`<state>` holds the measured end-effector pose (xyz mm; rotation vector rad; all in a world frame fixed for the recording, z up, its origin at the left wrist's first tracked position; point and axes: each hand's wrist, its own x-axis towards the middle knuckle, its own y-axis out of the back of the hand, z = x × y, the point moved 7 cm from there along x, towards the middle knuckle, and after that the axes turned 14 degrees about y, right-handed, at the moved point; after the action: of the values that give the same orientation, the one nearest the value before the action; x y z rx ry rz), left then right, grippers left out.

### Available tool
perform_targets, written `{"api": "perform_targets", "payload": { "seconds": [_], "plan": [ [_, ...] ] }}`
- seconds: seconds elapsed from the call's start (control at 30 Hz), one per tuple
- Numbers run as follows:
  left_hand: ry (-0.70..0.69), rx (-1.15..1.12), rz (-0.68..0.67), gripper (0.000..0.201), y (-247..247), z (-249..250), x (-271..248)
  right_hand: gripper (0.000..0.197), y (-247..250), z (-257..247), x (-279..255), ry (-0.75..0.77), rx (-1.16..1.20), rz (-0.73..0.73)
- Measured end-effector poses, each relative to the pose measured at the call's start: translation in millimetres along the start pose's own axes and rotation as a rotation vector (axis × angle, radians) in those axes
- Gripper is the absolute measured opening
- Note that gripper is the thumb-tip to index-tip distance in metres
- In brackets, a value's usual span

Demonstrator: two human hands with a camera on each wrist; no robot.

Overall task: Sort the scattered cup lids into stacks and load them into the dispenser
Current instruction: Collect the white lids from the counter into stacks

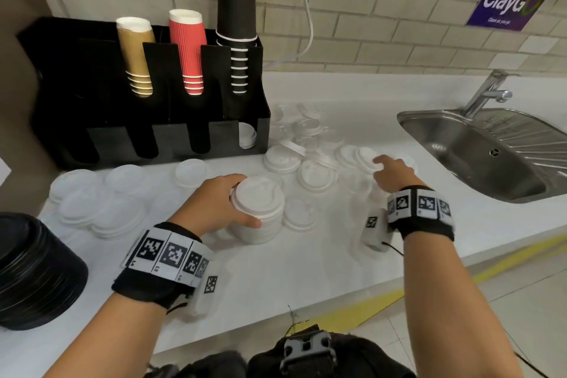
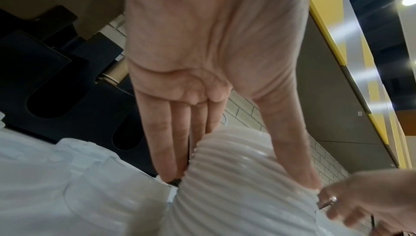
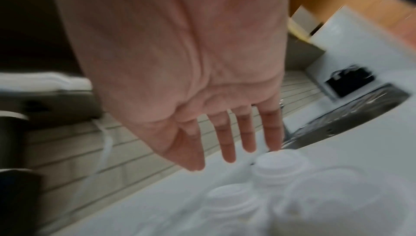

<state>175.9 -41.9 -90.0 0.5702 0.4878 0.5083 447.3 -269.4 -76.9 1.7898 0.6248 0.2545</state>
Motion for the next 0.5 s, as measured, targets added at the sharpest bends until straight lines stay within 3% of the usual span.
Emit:
{"api": "perform_targets", "payload": {
  "seconds": [0.07, 0.17, 0.37, 0.5],
  "plan": [
    [0.006, 0.000, -0.002, 0.060, 0, -1, 1, 0.056, -2, 20, 2, -0.073, -0.016, -0.035],
    [0.013, 0.004, -0.003, 0.061, 0, -1, 1, 0.066, -9, 33, 2, -0.061, 0.072, -0.077],
    [0.012, 0.002, -0.003, 0.062, 1, -1, 1, 0.056, -16, 38, 1, -0.043, 0.027, -0.171],
    [0.013, -0.012, -0.004, 0.063, 0, -2, 1, 0.049, -2, 32, -9, -0.054, -0.039, -0.119]
  ]
}}
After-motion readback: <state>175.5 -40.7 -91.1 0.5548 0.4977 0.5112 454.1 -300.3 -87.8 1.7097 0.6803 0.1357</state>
